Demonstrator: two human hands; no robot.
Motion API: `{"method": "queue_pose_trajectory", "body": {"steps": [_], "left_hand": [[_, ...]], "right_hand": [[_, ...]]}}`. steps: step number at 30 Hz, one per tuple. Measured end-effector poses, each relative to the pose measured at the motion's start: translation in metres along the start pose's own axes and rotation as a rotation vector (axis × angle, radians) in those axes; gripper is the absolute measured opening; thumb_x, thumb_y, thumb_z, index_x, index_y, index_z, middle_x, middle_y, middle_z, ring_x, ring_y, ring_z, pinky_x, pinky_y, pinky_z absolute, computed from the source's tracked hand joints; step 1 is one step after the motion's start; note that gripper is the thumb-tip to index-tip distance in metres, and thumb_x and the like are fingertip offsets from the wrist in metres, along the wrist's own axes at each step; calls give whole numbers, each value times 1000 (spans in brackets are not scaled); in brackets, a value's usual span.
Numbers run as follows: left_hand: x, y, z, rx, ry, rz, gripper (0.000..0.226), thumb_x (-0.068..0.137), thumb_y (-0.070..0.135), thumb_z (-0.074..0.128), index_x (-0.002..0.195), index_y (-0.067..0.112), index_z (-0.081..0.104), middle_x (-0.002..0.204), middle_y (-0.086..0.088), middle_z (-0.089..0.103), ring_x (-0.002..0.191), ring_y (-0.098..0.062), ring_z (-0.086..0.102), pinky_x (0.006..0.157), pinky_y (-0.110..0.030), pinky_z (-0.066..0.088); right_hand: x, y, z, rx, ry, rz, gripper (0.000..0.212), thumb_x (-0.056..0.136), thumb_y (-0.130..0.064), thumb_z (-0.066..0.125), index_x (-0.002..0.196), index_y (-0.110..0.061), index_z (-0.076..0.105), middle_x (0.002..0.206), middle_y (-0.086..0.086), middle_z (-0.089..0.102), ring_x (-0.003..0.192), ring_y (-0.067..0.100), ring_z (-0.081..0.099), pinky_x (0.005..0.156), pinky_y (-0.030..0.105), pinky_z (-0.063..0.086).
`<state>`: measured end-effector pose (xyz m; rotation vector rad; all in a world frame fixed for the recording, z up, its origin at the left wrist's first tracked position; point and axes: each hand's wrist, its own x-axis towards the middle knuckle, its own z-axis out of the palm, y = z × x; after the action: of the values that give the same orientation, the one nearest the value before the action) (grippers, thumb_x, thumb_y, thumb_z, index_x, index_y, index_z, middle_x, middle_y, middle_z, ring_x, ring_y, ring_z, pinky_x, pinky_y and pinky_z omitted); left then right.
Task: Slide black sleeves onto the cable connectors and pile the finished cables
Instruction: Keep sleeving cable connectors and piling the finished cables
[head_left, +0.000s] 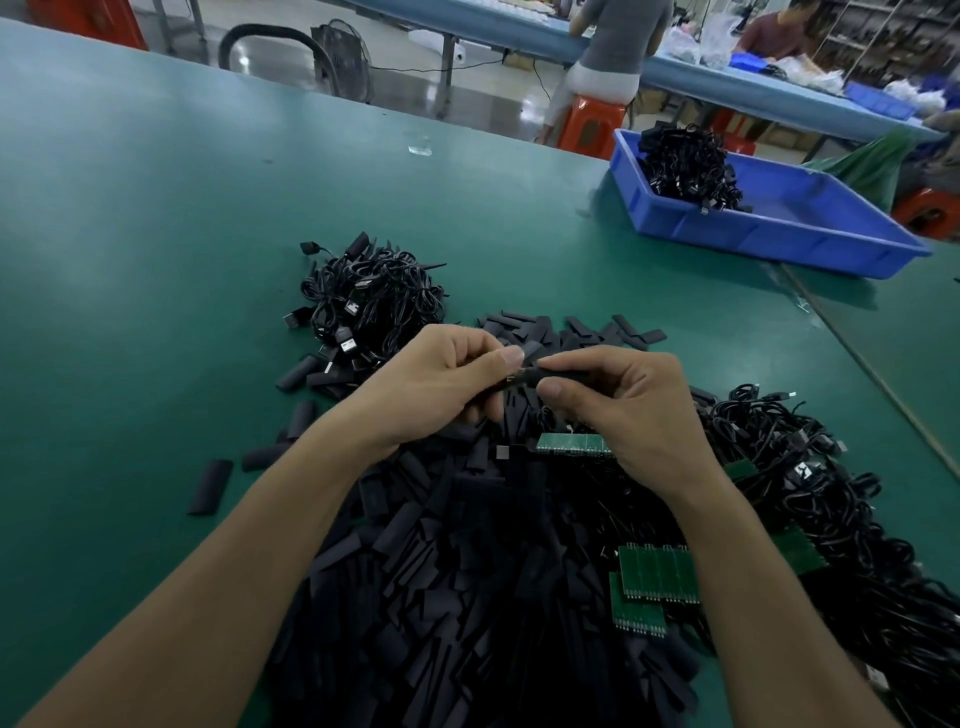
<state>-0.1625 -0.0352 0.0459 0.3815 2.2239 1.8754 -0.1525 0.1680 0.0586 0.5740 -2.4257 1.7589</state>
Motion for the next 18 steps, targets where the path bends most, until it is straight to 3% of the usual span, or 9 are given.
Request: {"method": "queue_pose_trajectory", "body": {"steps": [5,8,12,18], "left_hand": [[0,-3,-6,127,32,76,14,85,33,77,87,21,70,69,2,73,59,-9,62,60,-23,52],[0,-5,-5,161,72,127,11,87,29,76,79,24,73,71,3,75,59,-8,64,60,-24,55],[0,-5,-3,194,110,147,5,86,26,77,84,27,73,71,7,75,59,-7,65,62,-27,57],[-2,-2,-4,315,105,183,9,90,23,73,81,25,75,71,12,74,59,-6,67,62,-23,57]], "right_hand": [[-4,5,0,27,98,14,17,75,-28,76,92,-23,76,74,1,76,62,14,69,63,20,56],[-5,5,0,36,101,13,15,77,-27,75,91,-21,76,73,2,76,62,15,69,63,21,56],[-5,5,-1,20,84,11,9,81,-18,75,89,-21,75,72,0,76,61,11,69,63,20,56],[-7,5,-1,-55,72,4,24,75,-26,77,99,-26,74,83,-9,77,73,5,71,70,16,55]]}}
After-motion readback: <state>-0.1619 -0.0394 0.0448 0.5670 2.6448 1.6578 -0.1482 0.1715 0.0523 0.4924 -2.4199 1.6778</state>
